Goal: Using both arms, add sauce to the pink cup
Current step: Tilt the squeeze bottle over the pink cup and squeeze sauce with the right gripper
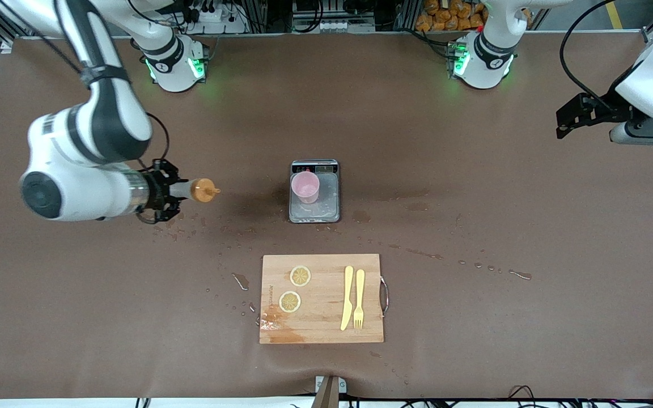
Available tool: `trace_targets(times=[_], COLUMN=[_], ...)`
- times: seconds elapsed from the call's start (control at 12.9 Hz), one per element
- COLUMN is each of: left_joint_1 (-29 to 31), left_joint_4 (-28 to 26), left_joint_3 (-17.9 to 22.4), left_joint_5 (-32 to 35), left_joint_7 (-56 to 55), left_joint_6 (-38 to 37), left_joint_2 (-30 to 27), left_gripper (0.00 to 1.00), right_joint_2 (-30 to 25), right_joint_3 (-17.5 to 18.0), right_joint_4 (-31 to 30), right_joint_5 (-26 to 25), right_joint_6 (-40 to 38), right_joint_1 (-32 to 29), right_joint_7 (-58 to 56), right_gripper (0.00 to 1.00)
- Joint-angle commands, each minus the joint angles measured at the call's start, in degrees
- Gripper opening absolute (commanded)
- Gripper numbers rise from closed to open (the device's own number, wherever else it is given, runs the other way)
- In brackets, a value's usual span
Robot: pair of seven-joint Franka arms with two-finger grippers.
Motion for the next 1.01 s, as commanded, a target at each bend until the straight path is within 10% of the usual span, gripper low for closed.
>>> trace_targets(times=[0.0, 0.93], left_joint_1=[-0.4, 0.2], left_joint_4=[1.5, 1.4], left_joint_3=[-0.1, -1.4], left_joint_5=[-0.4, -0.6], left_joint_7=[0.2, 0.0], left_joint_6=[-0.8, -0.9], left_joint_2=[0.9, 1.2], left_gripper=[1.0, 1.0], right_joint_2=[-1.9, 17.1], right_joint_3=[1.0, 1.0], right_joint_4=[-3.6, -4.0], right_joint_5=[7.3, 19.4], right_joint_6=[-2.2, -13.8], right_joint_1=[-7.7, -36.6], right_joint_7=[-9.8, -57.3], right_gripper=[0.0, 0.0])
